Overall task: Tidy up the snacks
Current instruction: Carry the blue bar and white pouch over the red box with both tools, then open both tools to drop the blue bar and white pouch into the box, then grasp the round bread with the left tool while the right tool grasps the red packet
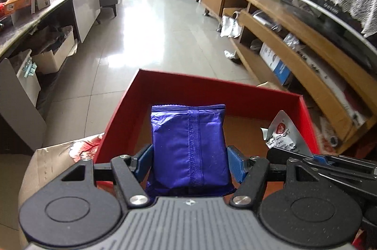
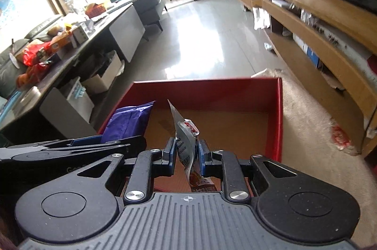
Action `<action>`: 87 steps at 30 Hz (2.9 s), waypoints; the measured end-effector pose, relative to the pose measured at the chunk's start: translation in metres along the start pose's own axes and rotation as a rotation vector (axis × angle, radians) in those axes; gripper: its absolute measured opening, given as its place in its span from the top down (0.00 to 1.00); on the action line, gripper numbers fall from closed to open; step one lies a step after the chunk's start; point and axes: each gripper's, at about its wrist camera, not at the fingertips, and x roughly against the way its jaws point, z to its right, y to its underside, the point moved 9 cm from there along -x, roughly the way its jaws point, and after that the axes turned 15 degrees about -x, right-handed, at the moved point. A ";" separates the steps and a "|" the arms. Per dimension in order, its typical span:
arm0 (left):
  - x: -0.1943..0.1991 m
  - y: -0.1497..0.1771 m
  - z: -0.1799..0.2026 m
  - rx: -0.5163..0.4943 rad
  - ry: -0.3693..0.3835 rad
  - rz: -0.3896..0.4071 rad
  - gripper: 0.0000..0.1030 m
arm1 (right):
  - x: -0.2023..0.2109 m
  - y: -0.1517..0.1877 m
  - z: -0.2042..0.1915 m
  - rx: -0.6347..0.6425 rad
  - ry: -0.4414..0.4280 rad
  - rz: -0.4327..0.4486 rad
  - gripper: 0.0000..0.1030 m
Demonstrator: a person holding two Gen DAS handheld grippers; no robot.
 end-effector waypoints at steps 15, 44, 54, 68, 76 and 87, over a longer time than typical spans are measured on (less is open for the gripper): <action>-0.045 0.019 -0.008 0.000 -0.032 -0.081 0.41 | -0.050 0.010 0.014 0.027 0.058 -0.054 0.66; 0.054 0.067 -0.044 0.105 -0.034 -0.073 0.30 | 0.018 0.020 -0.027 0.149 0.058 0.008 0.40; 0.074 0.115 -0.048 0.140 -0.005 -0.120 0.28 | 0.041 0.064 -0.033 0.195 0.065 -0.051 0.37; 0.074 0.164 -0.037 0.216 0.004 -0.204 0.19 | 0.066 0.087 -0.018 0.162 0.076 -0.069 0.29; 0.059 0.171 -0.034 0.239 -0.023 -0.226 0.18 | 0.066 0.081 0.021 0.130 0.146 -0.081 0.27; 0.065 0.167 -0.031 0.220 -0.005 -0.211 0.32 | 0.046 0.090 0.049 0.145 0.167 -0.185 0.24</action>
